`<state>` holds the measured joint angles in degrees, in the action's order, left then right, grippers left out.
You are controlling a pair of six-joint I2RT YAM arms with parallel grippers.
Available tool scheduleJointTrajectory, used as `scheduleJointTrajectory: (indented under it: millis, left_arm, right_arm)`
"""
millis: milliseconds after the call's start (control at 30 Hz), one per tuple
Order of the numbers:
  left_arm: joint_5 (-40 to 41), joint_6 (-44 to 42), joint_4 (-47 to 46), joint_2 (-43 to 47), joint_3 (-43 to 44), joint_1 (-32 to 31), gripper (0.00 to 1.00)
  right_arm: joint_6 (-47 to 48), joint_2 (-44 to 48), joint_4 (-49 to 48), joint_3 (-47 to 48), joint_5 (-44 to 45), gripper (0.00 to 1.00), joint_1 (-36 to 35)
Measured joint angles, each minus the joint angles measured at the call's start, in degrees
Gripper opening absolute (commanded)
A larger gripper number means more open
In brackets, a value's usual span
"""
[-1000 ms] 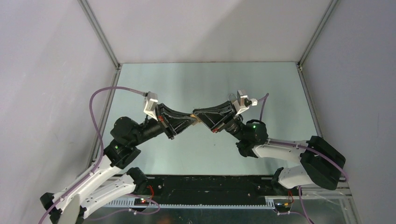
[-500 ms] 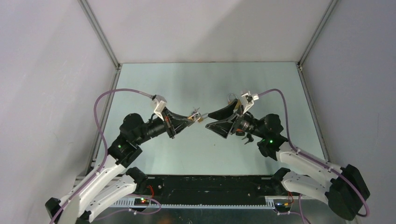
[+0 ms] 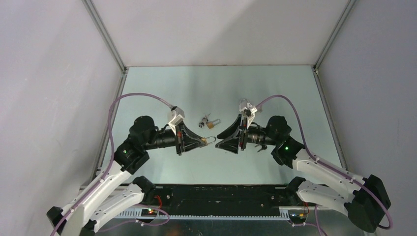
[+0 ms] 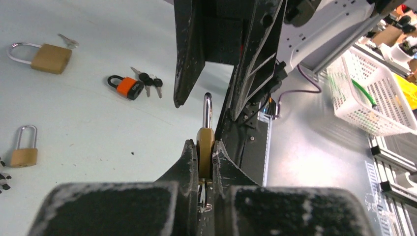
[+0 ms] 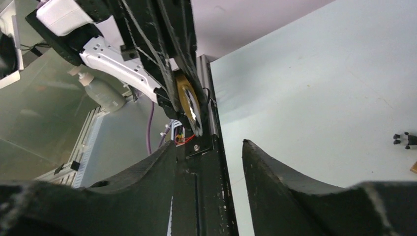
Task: Lock with the key
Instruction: Lock the lock.
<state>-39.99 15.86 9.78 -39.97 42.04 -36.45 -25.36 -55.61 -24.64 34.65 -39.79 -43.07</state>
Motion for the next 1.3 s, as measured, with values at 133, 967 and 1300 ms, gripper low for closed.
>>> scheduleJointTrajectory:
  millis: [133,967,1300]
  left_arm:
    - [-2.34,-0.70,1.29,-0.72,0.00,0.00,0.00]
    - [-5.68,-1.40,2.12,-0.79,0.09,0.00,0.00]
    - [-6.62,-1.29,2.93,-2.38,1.51,0.00,0.00]
  right_arm:
    - [2.19,-0.15,1.51,1.77,-0.85,0.56,-0.76]
    - [6.73,-1.07,3.82,3.76,-2.23,0.20,-3.82]
    - [8.33,-0.11,3.89,3.76,-2.10,0.23,-4.50]
